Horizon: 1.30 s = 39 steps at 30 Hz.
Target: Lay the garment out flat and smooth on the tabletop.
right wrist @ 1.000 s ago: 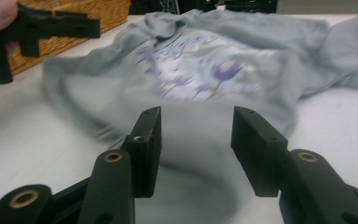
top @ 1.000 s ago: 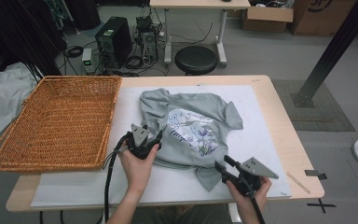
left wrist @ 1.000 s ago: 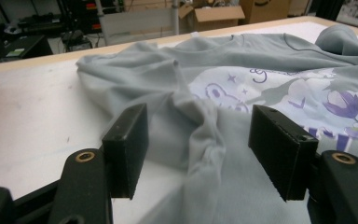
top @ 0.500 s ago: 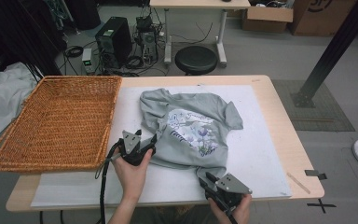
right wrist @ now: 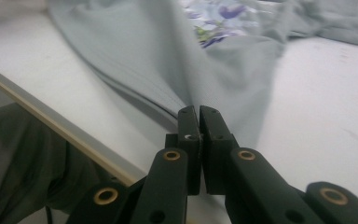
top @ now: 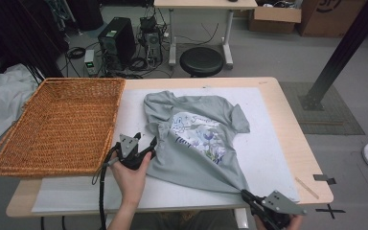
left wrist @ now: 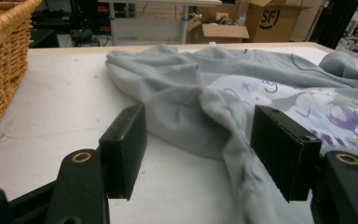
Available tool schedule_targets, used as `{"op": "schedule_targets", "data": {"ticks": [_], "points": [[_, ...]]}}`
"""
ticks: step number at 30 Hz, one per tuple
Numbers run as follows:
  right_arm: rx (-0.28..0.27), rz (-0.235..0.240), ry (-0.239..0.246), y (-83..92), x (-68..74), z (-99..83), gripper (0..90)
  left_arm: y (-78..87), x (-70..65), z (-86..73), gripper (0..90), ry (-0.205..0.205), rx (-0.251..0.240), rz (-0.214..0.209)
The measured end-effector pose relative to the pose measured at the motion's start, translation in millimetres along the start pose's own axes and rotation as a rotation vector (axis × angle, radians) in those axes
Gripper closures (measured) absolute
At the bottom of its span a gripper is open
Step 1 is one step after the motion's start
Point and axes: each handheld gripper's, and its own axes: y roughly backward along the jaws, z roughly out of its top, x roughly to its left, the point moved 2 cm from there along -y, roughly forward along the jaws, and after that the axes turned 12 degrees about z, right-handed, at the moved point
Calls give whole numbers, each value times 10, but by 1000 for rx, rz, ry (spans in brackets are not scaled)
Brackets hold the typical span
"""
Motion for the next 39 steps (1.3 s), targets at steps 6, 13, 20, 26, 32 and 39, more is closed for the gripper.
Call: {"op": "schedule_targets", "data": {"ticks": [6, 13, 20, 26, 32, 39], "points": [[-13, -6, -20, 175, -63, -50, 815, 55, 28, -35, 362, 25, 31, -25], [-100, -26, -49, 258, -221, 64, 694, 166, -50, -163, 374, 23, 103, -103], [-155, -67, -59, 222, -446, 238, 665, 227, -175, -321, 494, -13, 225, -145], [-180, -72, -50, 207, -477, 336, 670, 223, -160, -384, 763, 3, 318, -175], [-202, -78, -44, 184, -508, 418, 677, 553, -109, -373, 861, 13, 359, -243], [-196, -68, -28, 98, -519, 504, 682, 903, 14, -425, 864, 64, 380, -291]]}}
